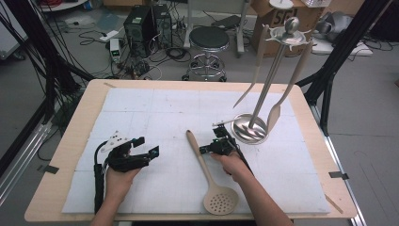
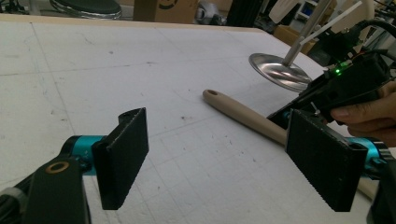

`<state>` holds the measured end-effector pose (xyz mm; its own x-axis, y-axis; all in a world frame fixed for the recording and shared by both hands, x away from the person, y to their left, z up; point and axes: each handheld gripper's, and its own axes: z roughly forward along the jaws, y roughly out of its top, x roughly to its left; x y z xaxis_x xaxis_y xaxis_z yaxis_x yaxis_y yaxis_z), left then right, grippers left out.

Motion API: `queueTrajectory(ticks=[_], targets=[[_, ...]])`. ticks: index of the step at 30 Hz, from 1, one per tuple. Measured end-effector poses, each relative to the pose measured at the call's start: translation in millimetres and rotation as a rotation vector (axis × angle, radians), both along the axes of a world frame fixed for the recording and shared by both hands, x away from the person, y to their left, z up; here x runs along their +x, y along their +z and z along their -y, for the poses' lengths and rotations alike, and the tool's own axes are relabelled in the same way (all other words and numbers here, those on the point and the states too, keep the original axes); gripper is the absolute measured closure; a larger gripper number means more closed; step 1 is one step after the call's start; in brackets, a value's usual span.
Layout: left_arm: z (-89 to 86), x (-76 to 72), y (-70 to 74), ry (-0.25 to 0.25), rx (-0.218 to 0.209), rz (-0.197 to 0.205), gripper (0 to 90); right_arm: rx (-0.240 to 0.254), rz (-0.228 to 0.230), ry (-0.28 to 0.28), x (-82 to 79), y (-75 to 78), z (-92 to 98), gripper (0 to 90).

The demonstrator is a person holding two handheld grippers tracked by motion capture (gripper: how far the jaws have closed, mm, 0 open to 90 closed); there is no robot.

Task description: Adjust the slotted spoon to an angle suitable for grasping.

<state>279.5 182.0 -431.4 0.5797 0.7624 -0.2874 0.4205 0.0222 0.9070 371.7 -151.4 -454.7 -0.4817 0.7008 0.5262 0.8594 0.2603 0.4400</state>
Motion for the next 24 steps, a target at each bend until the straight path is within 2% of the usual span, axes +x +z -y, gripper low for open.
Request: queueTrajectory(ticks=[4,7,8,10,14,19,21,24], targets=[[0.5,-0.1,-0.3,-0.003,0.002,-0.002,22.1,-0.048,-0.003,0.045,-0.9,4.3,-18.3,90.0],[-0.1,-0.2,-0.3,-0.004,0.005,-0.002,22.1,-0.05,-0.003,0.082,-6.2,3.9,-31.7,90.0],[-0.6,-0.1,-0.2,-0.003,0.004,0.0,22.1,-0.055,0.016,0.089,-7.7,4.2,-34.3,90.0],[-1.6,-0.6,0.1,0.0,0.001,-0.001,22.1,-0.055,0.006,0.102,-10.5,4.6,-37.2,90.0],[-3.3,-1.7,0.9,0.006,-0.005,0.002,22.1,-0.079,0.009,0.121,-16.5,10.5,-33.1,90.0],[-2.5,-1.6,0.2,0.002,-0.003,-0.001,22.1,-0.077,0.016,0.143,-32.8,17.0,-22.3,90.0],[-2.3,-1.8,0.5,0.0,-0.002,-0.001,22.1,-0.067,0.028,0.144,-39.2,19.2,-19.5,90.0],[-1.5,-2.1,0.8,0.002,-0.006,0.002,22.1,-0.037,0.022,0.146,-49.9,21.6,-12.3,90.0]])
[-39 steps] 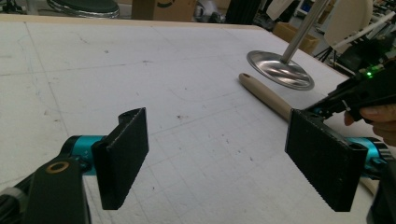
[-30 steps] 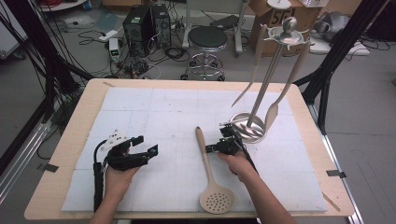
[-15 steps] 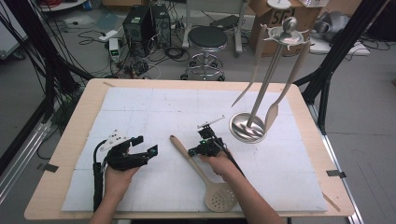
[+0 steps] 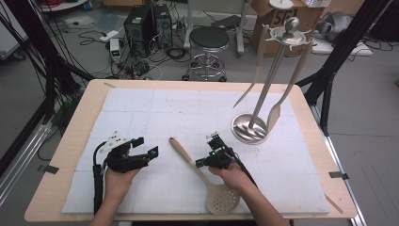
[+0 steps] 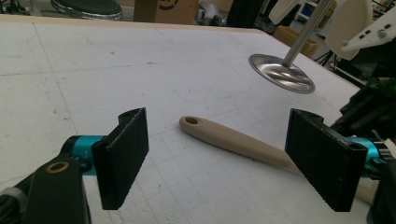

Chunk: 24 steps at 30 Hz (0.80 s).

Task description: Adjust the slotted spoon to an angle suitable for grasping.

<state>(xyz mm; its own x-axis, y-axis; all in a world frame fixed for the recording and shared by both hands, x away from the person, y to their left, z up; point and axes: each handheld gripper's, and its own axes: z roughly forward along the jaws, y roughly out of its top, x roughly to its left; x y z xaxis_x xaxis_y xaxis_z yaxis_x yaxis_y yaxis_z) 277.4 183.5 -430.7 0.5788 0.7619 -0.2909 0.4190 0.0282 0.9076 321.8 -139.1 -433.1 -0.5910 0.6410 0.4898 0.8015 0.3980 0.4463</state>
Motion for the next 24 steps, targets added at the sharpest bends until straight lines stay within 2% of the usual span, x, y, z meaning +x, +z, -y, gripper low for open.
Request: queueTrajectory(ticks=[2,9,13,16,22,24], targets=[[0.3,0.1,-0.3,-0.004,0.004,-0.002,22.1,0.024,-0.012,0.011,-7.1,-0.7,5.0,90.0],[1.7,0.1,0.1,-0.004,0.006,0.001,22.1,-0.001,-0.019,0.059,-24.3,-0.1,5.0,90.0],[1.9,0.2,-0.2,-0.006,0.008,-0.002,22.1,-0.03,-0.017,0.09,-29.7,0.2,0.5,90.0],[2.3,0.0,-0.1,-0.006,0.006,-0.002,22.1,-0.077,-0.02,0.119,-32.4,1.0,-5.7,90.0],[1.9,0.2,-0.2,-0.005,0.007,-0.002,22.1,-0.155,-0.049,0.193,-38.5,-2.3,-18.4,90.0],[1.7,0.0,-0.1,-0.008,0.01,-0.002,22.1,-0.166,-0.053,0.205,-38.9,-4.0,-19.0,90.0]])
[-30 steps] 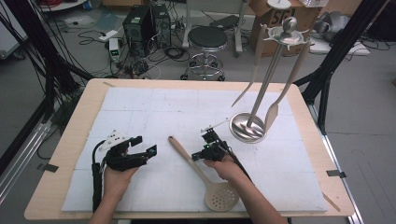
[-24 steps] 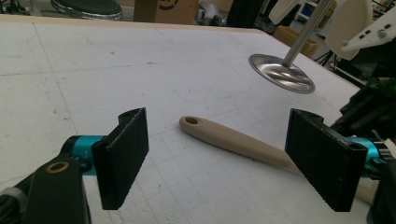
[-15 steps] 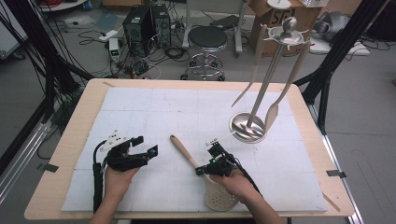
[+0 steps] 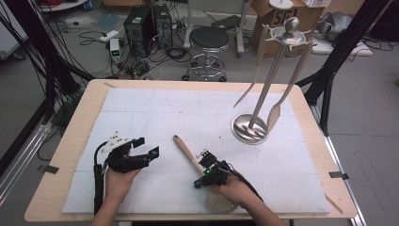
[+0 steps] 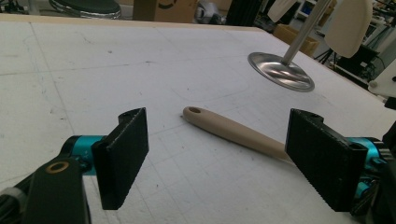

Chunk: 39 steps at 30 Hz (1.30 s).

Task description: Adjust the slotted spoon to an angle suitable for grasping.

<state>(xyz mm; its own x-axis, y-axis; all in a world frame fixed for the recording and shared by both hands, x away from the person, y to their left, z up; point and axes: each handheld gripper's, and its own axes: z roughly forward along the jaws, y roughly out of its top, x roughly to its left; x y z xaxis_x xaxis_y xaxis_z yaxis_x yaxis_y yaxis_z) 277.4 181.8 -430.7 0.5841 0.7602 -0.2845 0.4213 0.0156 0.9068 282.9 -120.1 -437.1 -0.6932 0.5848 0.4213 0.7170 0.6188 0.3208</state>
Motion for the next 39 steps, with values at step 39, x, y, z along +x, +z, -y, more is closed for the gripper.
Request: queueTrajectory(ticks=[39], targets=[[1.6,2.0,-1.5,0.001,0.0,-0.005,22.1,0.145,0.0,-0.291,57.0,11.6,81.9,88.9]])
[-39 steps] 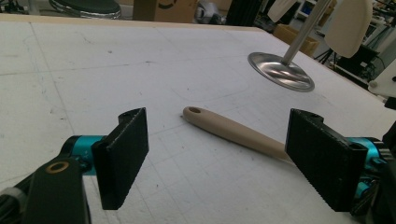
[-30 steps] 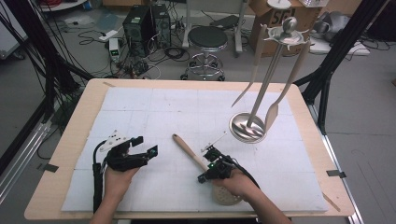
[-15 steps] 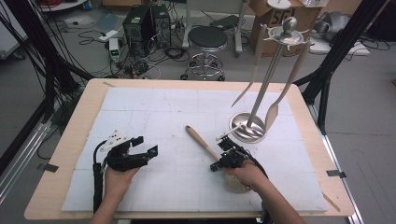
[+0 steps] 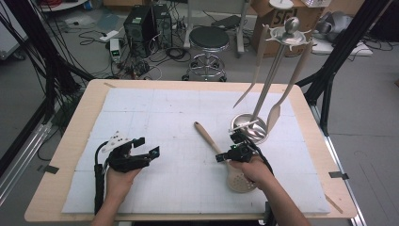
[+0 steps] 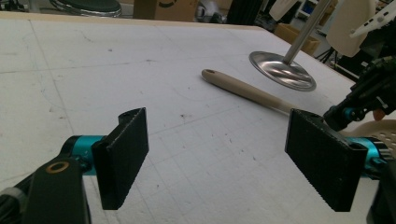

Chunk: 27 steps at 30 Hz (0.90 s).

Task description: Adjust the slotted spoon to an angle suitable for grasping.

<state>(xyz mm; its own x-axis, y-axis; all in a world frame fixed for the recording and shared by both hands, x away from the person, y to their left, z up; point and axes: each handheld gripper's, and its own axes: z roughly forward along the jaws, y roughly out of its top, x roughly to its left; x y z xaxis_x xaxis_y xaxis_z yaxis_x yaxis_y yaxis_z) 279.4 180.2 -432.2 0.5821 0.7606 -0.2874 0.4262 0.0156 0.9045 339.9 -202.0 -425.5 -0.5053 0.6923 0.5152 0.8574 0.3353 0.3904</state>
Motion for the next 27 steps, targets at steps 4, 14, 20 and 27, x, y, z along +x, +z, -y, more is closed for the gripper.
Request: queueTrajectory(ticks=[4,14,20,27], targets=[[1.1,0.8,-0.5,-0.002,0.003,-0.001,22.1,0.008,0.001,-0.05,4.7,0.3,9.5,81.5],[2.1,1.1,-0.7,-0.002,-0.001,0.0,22.1,0.023,0.001,-0.128,6.2,2.3,12.3,66.8],[2.0,1.4,-1.0,-0.004,0.003,0.0,22.1,0.016,-0.024,-0.141,5.9,2.5,13.9,62.8],[2.5,1.8,-1.3,-0.003,0.0,-0.003,22.1,0.005,-0.024,-0.135,6.7,0.4,13.5,61.7]])
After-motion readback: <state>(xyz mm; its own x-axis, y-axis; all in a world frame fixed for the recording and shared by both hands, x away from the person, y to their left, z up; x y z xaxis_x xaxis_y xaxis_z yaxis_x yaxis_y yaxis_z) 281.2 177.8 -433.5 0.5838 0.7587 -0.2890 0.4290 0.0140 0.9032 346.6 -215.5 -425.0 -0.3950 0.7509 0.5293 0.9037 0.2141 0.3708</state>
